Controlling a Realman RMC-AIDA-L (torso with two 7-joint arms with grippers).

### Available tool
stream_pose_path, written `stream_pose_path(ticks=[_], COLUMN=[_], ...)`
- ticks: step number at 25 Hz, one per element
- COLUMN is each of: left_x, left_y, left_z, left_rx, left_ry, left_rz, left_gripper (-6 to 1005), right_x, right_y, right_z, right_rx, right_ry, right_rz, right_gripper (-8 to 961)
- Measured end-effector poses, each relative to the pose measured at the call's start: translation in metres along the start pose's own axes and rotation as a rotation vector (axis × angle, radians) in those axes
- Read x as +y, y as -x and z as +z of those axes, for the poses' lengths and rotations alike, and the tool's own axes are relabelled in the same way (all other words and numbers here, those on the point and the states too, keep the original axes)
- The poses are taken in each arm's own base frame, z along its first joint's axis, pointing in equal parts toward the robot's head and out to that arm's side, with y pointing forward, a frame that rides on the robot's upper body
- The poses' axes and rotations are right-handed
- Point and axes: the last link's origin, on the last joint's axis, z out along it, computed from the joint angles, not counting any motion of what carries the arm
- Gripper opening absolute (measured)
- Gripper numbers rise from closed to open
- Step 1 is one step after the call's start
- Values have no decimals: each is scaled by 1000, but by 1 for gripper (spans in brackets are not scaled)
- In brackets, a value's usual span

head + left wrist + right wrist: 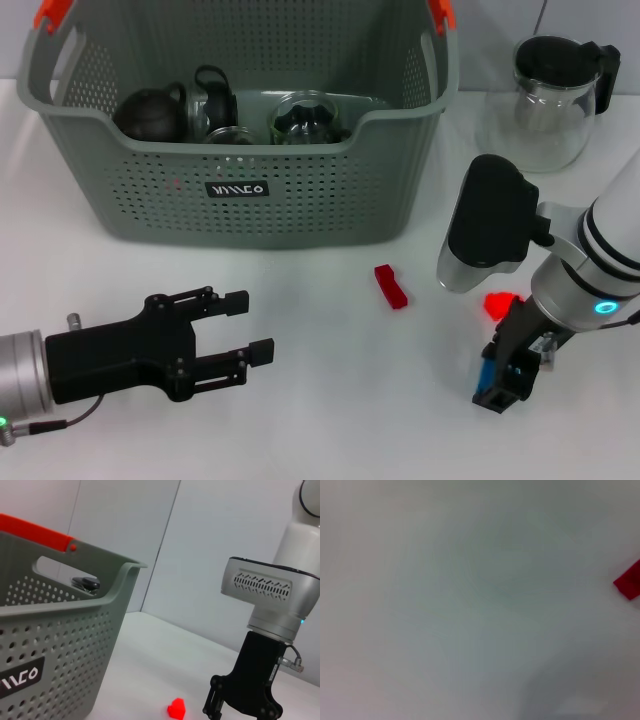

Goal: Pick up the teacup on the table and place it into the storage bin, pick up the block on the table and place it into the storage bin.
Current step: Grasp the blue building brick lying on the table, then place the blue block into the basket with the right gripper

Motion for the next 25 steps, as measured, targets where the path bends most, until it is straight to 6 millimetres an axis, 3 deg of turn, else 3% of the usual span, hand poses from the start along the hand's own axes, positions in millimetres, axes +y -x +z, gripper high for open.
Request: stream_pose_path(ticks=[7,14,17,19,23,25], left_x=[0,0,-1,-2,-2,-2], left_y=[-1,-1,0,0,0,0], left_z=[0,-1,-3,-5,-9,-10], left_rx=[8,11,17,21,35,37], left_ry=[-3,-7,-18,-25,-39,-42], left_rz=[0,-3,-5,-8,-13,-14], left_gripper=[723,724,724,724,724,725], right_x=[-3,-1,-1,-3,-9,-14], right_y=[-1,0,1,-1,-11,-18], right_z=[2,-4,-29,-57,-121,-142], right_rx=[-4,-38,-161,-307,-743,-945], right_ry=[-9,10,45,69,103,110], right_rz=[46,59,78,81,77,85], right_gripper=[599,426,429,432,436,438])
